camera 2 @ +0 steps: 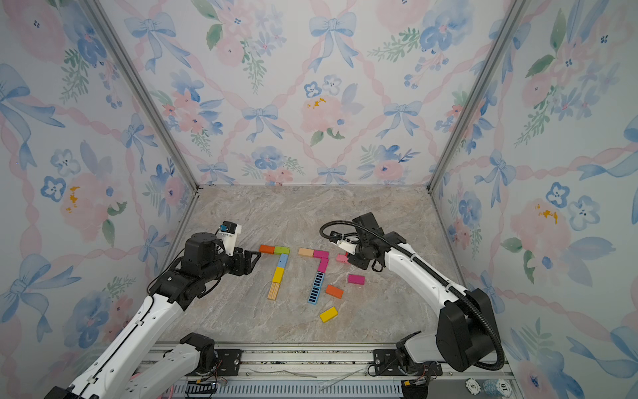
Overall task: Assemble the number 7 with building blocks
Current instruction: Assemble the building block at the center of the board.
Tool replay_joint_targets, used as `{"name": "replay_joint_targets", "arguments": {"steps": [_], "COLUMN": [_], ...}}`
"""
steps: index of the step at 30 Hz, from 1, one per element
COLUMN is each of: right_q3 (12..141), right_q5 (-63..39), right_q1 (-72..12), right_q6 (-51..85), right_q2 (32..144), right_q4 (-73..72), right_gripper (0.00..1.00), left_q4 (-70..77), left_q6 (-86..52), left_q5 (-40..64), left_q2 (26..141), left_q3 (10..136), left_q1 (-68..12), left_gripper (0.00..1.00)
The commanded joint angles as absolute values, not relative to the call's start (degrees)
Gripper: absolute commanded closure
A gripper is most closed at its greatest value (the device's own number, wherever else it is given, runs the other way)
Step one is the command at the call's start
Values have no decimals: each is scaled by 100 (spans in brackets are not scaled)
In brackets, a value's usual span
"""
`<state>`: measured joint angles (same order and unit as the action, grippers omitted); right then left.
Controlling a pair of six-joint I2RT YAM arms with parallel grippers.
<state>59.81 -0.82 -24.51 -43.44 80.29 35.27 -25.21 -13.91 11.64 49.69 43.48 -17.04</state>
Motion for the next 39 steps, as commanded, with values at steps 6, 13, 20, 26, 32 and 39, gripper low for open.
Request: {"name": "replay_joint_targets", "arguments": {"steps": [6,13,20,26,32,39], "right_q3": [5669,5537,5716,5900,6024,6102], "right_q5": [-148,-626,-872,-828,-772,-674], "right_q1": [-2033,-1809,-1811,-1802,-1797,-1747], "right_q6": [-4674,-4805,-4989,-5106,-5168,-5290], "right_q2": [8642,9108,9448,9890,10065,10123], "right_q4": [3347,2913,2969,3068,3063,3067], "right_gripper": [75,75,75,74,74,74], "left_q4": [-2436,-2442,-2438,-2443,-2440,-2442], "left_q6": [-1301,-1301,-1301,-1301,-1297,-1292], "left_q5": [1248,1248,1230,1205,1225,1211], "left_q2": [4960,4989,5006,5006,5044,5064], "left_q3": [4263,4263,4263,4263,4263,4263], "left_q1": [-1661,-1654,-1654,-1651,-1653,-1652], "left_gripper": [22,22,22,22,22,22]}}
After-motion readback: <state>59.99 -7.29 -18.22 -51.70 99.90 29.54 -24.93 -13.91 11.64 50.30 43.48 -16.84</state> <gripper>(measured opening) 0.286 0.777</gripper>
